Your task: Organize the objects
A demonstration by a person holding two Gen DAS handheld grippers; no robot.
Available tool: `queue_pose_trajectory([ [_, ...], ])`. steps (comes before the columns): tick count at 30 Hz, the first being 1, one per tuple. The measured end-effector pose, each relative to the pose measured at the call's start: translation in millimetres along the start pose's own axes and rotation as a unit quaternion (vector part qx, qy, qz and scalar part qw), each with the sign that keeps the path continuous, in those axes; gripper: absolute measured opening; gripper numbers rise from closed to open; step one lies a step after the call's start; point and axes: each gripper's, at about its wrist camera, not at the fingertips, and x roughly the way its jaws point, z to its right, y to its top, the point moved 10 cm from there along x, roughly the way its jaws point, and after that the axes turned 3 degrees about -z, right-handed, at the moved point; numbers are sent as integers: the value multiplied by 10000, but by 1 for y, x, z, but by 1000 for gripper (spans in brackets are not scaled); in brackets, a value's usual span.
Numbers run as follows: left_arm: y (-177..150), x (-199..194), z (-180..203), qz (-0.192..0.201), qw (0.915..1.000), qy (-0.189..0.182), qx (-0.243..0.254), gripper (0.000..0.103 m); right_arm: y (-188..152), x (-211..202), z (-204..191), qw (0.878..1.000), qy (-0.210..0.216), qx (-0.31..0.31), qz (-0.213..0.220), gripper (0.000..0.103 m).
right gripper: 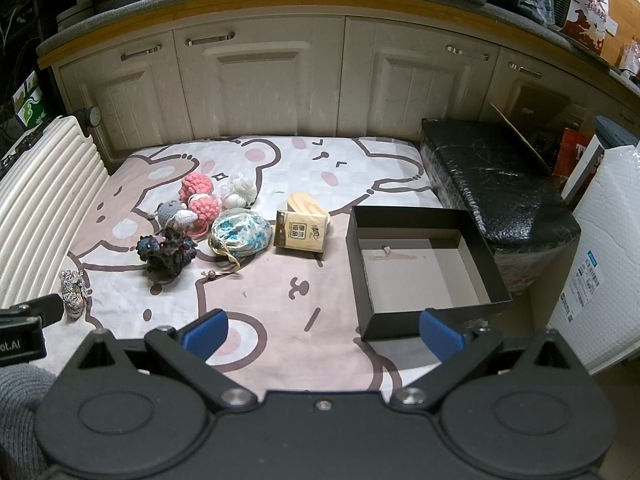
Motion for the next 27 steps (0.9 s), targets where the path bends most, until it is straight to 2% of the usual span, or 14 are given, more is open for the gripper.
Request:
queue_pose_trajectory([
  [27, -4, 2, 1, -33, 10000, 9, -87, 103, -1, 1, -2, 10000, -10, 50, -20, 103],
])
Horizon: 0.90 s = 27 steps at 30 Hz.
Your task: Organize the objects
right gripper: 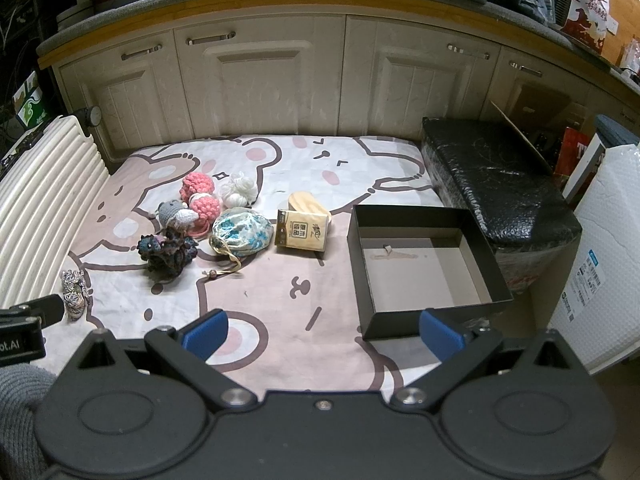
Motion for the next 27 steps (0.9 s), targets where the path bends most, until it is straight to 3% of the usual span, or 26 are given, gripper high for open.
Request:
queue_pose_trajectory([
  [27, 2, 0, -3, -25, 9999, 67, -128, 103, 0, 0, -1, 10000, -2, 32, -17, 103],
])
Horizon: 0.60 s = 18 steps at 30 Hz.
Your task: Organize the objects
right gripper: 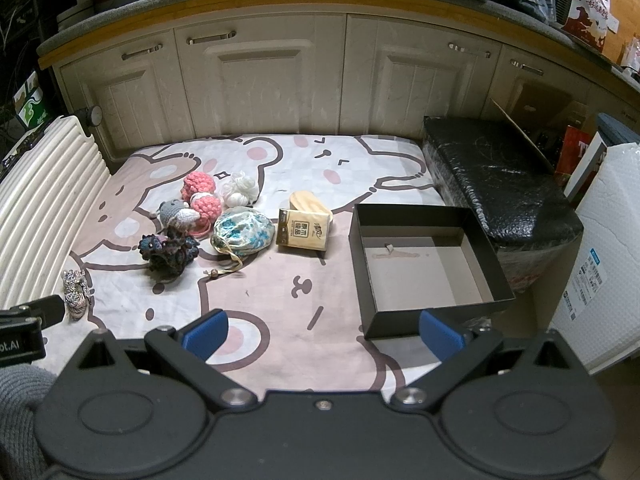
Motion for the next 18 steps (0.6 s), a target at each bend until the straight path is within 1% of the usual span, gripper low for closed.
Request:
queue_pose_trajectory([
  [18, -1, 0, 0, -3, 10000, 13, -30, 103, 1, -1, -1, 10000, -10, 15, -10, 103],
])
